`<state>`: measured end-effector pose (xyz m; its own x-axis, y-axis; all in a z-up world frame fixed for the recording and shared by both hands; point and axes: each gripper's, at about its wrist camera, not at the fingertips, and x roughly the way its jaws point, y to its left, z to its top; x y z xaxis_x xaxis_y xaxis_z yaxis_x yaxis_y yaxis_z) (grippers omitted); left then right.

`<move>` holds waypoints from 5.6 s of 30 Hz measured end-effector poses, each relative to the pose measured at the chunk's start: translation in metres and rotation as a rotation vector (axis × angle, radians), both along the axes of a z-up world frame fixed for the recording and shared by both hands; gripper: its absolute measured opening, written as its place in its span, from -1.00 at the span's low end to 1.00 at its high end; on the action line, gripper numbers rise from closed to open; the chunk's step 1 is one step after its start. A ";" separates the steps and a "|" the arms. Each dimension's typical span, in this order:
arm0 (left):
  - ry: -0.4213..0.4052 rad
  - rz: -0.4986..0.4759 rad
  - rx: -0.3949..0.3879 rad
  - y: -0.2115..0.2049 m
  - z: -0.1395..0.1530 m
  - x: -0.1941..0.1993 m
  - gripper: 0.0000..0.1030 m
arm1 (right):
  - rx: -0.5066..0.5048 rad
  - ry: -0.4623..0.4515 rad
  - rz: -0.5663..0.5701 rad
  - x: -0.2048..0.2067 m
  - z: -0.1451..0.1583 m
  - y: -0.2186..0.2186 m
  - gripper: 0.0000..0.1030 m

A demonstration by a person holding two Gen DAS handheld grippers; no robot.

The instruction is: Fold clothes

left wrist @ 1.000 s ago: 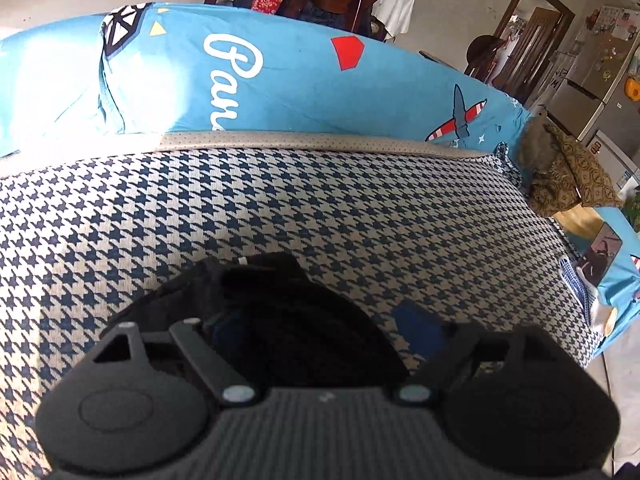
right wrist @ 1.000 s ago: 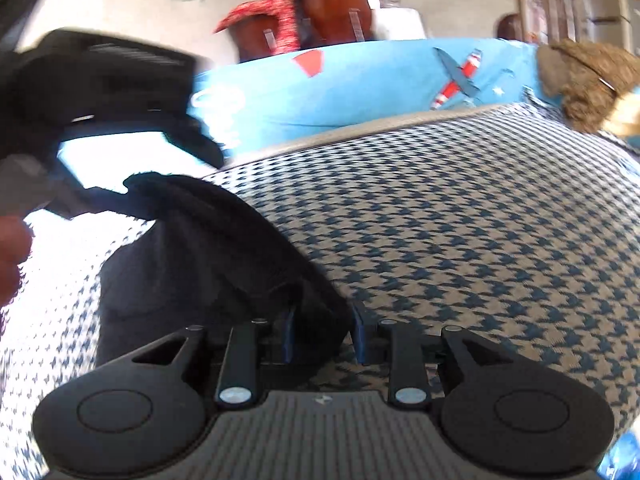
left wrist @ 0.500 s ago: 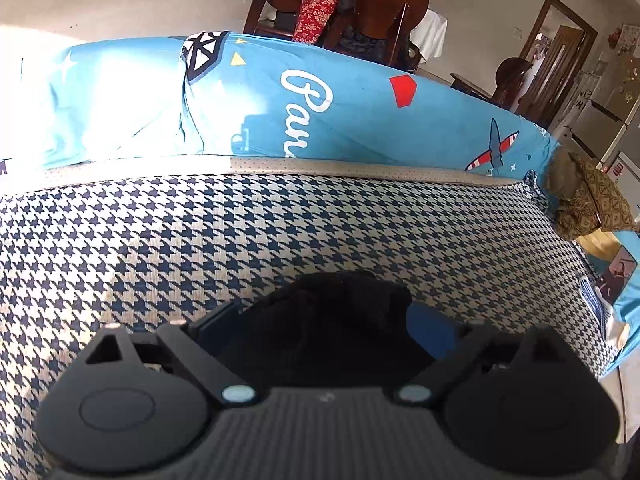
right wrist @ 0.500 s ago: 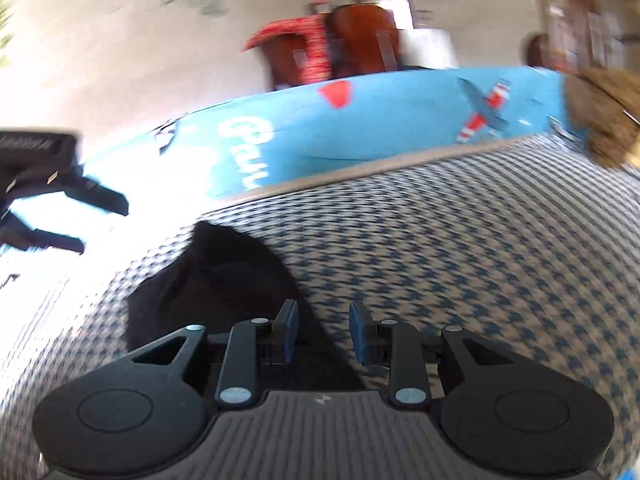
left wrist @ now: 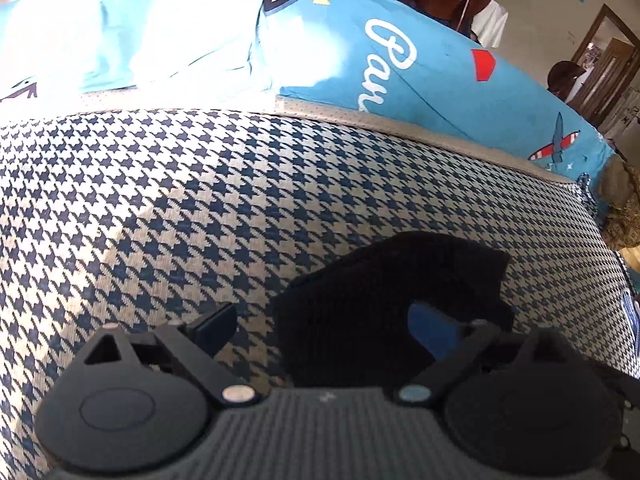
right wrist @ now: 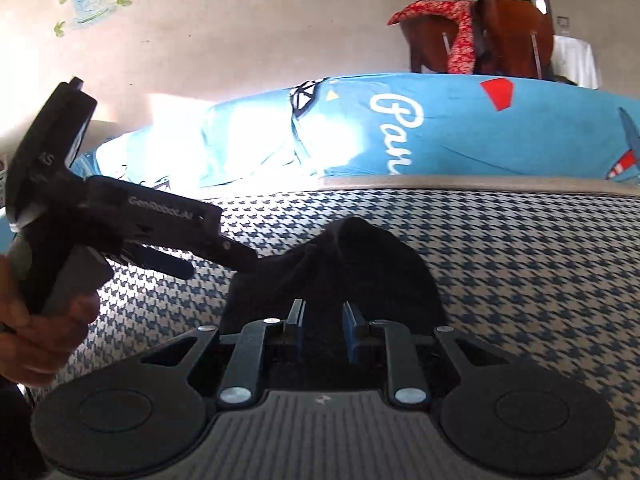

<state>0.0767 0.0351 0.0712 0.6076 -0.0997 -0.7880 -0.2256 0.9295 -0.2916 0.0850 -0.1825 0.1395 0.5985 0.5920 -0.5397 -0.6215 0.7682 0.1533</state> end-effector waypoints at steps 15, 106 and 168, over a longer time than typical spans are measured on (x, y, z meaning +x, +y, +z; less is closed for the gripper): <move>0.082 0.020 0.047 0.000 -0.020 0.011 0.98 | -0.032 0.059 -0.165 0.091 -0.023 0.015 -0.59; 0.132 0.077 0.137 0.008 -0.034 0.010 0.99 | -0.157 -0.128 -0.415 0.096 -0.015 -0.002 -0.79; 0.107 0.010 0.219 0.002 -0.061 0.053 1.00 | -0.219 0.068 0.212 -0.074 -0.041 0.049 -0.84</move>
<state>0.1300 0.0372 0.0102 0.5192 0.0861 -0.8503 -0.2541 0.9655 -0.0574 0.0114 -0.1330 0.0982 0.4325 0.5645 -0.7031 -0.7652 0.6423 0.0449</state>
